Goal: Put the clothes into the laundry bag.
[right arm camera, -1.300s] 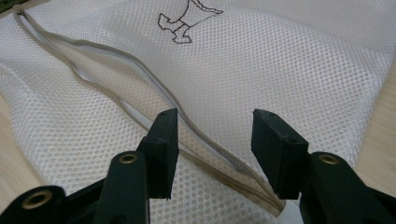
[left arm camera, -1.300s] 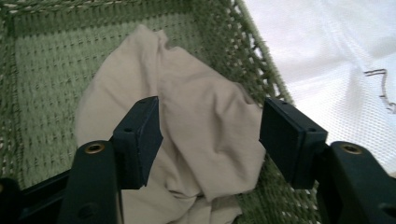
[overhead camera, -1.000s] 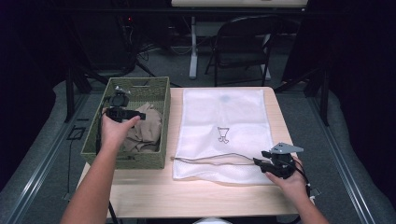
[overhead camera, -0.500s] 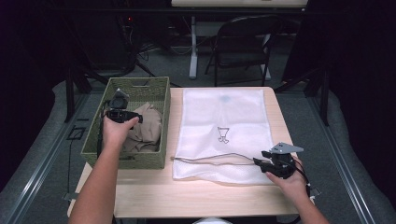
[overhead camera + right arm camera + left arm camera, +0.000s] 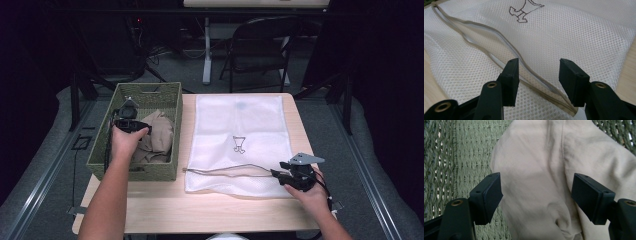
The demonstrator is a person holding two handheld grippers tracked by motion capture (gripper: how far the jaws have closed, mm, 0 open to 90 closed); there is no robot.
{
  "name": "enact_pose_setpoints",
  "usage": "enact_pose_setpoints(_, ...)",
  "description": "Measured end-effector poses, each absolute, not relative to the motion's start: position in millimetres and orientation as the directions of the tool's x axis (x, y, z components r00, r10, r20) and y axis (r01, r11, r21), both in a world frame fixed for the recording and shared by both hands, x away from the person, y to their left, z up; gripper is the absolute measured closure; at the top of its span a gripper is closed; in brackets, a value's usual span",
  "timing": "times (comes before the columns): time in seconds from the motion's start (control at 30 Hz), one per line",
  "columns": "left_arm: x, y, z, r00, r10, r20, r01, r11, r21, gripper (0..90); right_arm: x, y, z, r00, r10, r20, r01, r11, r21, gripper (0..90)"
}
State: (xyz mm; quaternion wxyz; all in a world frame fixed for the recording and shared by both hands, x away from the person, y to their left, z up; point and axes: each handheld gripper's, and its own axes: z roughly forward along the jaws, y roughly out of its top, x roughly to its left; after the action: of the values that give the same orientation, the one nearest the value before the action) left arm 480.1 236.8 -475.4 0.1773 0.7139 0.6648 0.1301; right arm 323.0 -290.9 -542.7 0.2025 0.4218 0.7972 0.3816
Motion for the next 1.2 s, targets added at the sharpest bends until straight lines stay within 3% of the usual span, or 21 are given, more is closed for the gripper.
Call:
enact_pose_setpoints(0.67, 484.4, 247.2, -499.6, 0.031, 0.998, -0.052, 0.938, -0.011, 0.347, 16.3, 323.4, -290.8, -543.1, -0.561, 0.828, -0.003, 0.518, 0.354, 0.779, 50.5)
enact_pose_setpoints(1.2, 490.1, 244.4, -509.9, 0.02, 0.997, -0.08, 0.955, 0.004, 0.297, 15.6, 323.9, -290.6, -543.6, -0.566, 0.824, 0.0, 0.517, 0.355, 0.779, 50.4)
